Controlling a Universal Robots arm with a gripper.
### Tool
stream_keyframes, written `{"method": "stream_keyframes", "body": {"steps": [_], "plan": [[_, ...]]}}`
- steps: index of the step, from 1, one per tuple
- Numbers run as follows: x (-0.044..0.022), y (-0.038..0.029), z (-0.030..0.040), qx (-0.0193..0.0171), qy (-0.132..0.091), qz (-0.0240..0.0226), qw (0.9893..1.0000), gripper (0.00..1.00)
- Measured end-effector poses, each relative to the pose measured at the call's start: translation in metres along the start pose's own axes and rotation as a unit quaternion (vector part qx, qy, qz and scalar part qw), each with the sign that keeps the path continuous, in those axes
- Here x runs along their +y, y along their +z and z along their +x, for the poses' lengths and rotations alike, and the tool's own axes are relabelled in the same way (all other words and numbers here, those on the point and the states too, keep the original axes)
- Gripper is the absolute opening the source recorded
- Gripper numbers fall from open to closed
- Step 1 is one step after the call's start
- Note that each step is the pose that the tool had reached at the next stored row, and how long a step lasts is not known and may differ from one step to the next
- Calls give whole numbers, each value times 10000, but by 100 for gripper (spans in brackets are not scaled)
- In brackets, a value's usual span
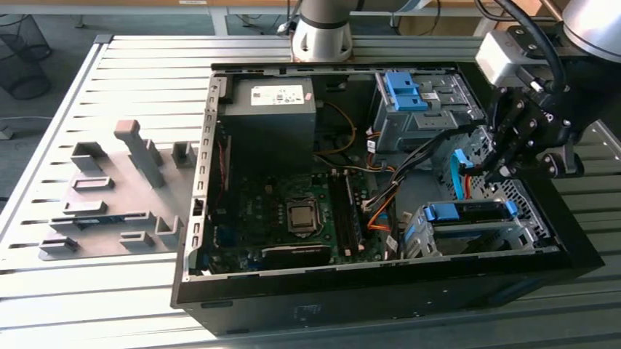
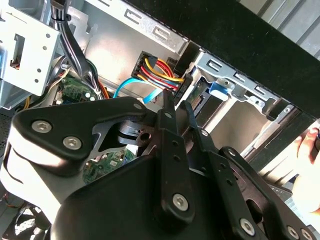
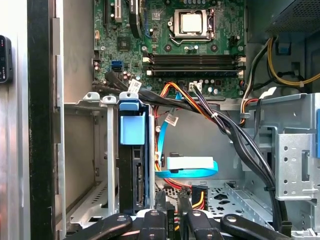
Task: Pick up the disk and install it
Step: 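Insert the first disk wire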
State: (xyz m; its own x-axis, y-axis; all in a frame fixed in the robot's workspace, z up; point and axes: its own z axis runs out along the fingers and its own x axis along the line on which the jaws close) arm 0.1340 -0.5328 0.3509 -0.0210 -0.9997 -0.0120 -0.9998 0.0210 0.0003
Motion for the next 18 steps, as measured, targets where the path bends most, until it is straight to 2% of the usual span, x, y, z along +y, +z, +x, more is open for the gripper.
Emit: {"method": "stream_keyframes", "body": {"steps": [8,18], "plan": [[-61,0,-2,0,-8,-8,10000,24],[-80,11,-2,0,-23,-4,10000,24]]}}
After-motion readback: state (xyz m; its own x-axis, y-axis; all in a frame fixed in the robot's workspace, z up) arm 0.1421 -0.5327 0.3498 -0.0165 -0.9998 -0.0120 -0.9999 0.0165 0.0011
